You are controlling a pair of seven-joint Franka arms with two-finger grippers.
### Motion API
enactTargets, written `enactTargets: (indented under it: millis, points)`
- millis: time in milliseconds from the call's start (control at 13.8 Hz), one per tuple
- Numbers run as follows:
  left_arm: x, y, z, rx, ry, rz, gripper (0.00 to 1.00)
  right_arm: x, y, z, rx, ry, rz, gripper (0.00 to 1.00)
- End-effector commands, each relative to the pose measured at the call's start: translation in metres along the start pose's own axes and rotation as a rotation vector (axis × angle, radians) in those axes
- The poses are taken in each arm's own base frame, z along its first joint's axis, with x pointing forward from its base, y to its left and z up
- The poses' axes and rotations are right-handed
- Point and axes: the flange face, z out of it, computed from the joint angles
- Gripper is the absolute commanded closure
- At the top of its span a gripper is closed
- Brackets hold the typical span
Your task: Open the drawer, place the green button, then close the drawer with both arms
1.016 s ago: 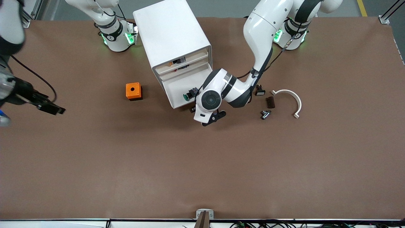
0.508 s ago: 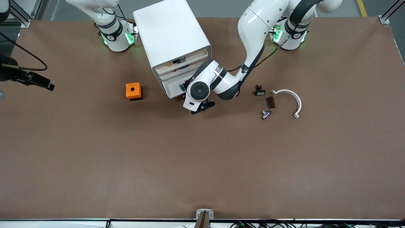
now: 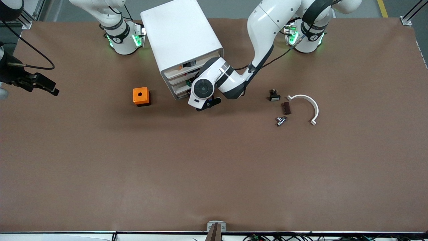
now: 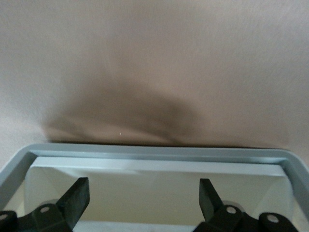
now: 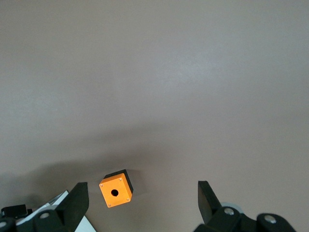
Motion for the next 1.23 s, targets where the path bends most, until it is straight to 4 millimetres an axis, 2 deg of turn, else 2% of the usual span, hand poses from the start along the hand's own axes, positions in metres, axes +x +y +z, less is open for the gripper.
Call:
enactTargets:
  millis: [0, 218, 363, 435, 580, 725, 870, 1016, 1161]
  points:
    - [-0.013, 0.002, 0.015, 0.018, -0.003, -0.003, 0.00, -0.005, -0.002, -0.011, -0.006, 0.022, -0.022, 0.00]
    - [-0.025, 0.006, 0.023, 0.003, -0.045, -0.014, 0.00, -0.004, -0.013, -0.025, -0.009, 0.050, -0.045, 0.00]
    - [-0.025, 0.006, 0.023, 0.003, -0.045, -0.012, 0.00, -0.003, -0.016, -0.035, -0.015, 0.072, -0.055, 0.00]
    - [-0.023, 0.006, 0.021, 0.002, -0.038, -0.012, 0.00, 0.001, -0.017, -0.037, -0.024, 0.079, -0.058, 0.00]
    - [-0.003, 0.002, 0.003, -0.015, -0.016, -0.030, 0.00, 0.001, -0.016, -0.039, -0.024, 0.072, -0.053, 0.00]
    - [0.044, -0.012, -0.030, -0.031, 0.048, -0.059, 0.00, 0.001, -0.014, -0.044, -0.023, 0.081, -0.053, 0.00]
    - [0.079, -0.030, -0.074, -0.026, 0.156, -0.059, 0.00, 0.002, -0.011, -0.046, -0.023, 0.083, -0.045, 0.00]
    - [0.108, -0.052, -0.125, -0.028, 0.262, -0.067, 0.00, 0.003, -0.011, -0.051, -0.023, 0.095, -0.049, 0.00]
    - [0.132, -0.079, -0.166, -0.007, 0.317, -0.084, 0.00, 0.004, -0.010, -0.055, -0.021, 0.104, -0.066, 0.00]
